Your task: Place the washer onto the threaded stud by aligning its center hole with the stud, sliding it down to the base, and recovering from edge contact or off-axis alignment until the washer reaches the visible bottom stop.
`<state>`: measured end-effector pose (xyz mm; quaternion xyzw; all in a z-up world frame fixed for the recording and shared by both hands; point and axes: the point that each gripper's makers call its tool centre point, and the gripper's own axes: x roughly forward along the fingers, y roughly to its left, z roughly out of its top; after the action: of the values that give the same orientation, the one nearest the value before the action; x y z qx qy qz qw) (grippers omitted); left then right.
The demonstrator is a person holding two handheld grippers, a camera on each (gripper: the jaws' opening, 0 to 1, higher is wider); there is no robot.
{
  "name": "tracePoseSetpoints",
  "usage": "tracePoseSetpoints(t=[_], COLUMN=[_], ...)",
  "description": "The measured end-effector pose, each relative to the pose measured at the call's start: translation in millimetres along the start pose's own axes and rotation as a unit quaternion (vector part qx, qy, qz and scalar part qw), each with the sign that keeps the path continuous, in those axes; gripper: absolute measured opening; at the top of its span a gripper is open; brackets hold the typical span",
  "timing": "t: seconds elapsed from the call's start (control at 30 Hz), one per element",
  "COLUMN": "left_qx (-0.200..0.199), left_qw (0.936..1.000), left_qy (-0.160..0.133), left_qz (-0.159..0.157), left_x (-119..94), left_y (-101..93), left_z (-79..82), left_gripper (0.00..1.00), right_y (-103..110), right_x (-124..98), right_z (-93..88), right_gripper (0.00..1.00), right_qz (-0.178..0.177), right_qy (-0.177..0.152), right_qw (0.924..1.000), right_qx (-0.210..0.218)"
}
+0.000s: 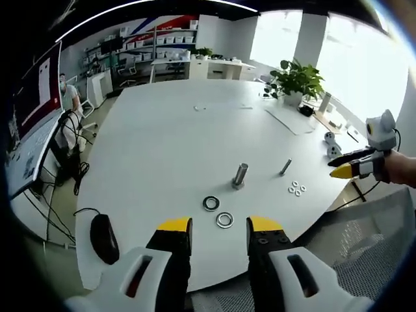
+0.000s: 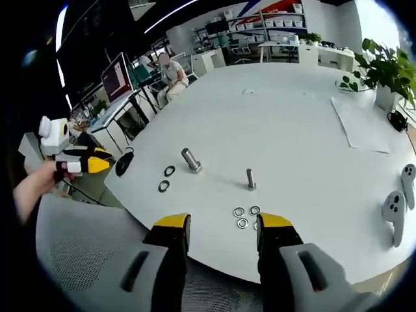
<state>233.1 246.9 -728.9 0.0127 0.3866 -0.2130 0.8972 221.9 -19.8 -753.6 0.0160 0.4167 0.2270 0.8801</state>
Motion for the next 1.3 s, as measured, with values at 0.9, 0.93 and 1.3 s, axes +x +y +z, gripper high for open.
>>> tracePoseSetpoints(t=[0.9,0.93,1.3], left_qx=[0.025,0.022,0.036], left_qw=[0.9996,0.9996,0.9989], left_qy=[0.011,0.014,-0.005], left_qz=[-0.009,-0.011,-0.031], left_x=[9,9,10], left_y=[-6.2,-7.3,-18.9], left_z=[-7.2,-8.6,-1.3], left_gripper=[0.32,0.32,0.4], right_y=[-16,-14,-15], right_x=[5,5,3], right_z=[-17.5,-18.0,-13.7], right_gripper=[0.45,0.45,0.45], right_qz=[-0.027,-0.026,-0.02], right_qy=[0.012,0.013,0.0], right_qw=[0.9995,0.9996,0.9998], right_qx=[-0.007,-0.004,-0.001])
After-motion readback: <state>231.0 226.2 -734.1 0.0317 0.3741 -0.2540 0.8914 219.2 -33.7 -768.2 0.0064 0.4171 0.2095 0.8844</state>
